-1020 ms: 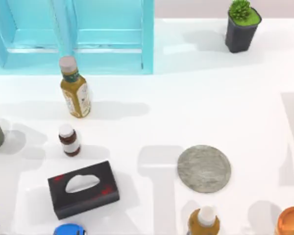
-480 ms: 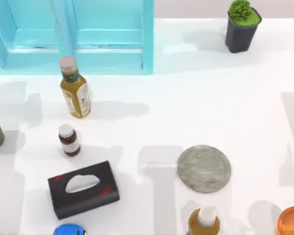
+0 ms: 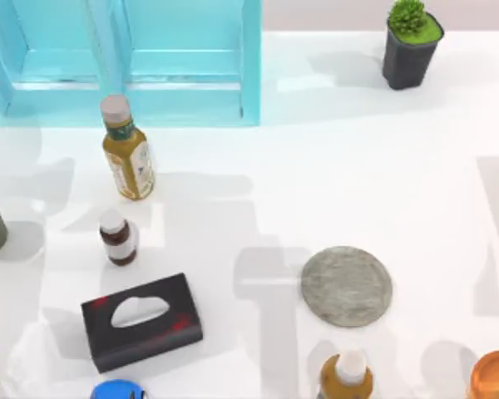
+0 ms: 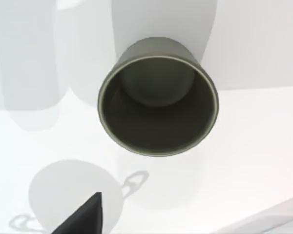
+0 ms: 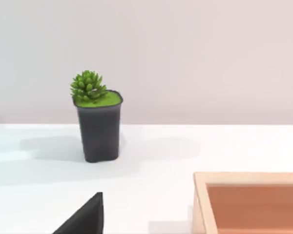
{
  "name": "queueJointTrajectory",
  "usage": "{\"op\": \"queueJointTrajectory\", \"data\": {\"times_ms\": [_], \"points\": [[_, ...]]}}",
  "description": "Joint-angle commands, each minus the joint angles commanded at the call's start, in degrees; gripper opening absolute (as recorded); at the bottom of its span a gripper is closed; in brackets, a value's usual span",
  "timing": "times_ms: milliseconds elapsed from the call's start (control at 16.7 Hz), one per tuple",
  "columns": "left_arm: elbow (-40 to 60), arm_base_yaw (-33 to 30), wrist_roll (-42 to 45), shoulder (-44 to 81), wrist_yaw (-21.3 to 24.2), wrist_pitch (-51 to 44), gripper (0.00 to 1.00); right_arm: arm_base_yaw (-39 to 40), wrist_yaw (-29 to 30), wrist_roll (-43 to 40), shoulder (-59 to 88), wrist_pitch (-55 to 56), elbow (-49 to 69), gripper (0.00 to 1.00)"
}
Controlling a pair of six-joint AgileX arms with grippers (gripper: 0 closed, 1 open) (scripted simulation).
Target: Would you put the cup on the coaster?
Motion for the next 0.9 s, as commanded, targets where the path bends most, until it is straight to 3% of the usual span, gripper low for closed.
{"op": "queueJointTrajectory", "data": {"times_ms": [540,900], "points": [[-0.3,-0.1,0.3,1.7,0.7,0.5,1.00,0.0,0.0,0.0,0.0,0.0,0.0,1.00],[-10.2,0.1,0.5,5.2,0.8,15.0,1.00,0.0,0.0,0.0,0.0,0.0,0.0,1.00]]}}
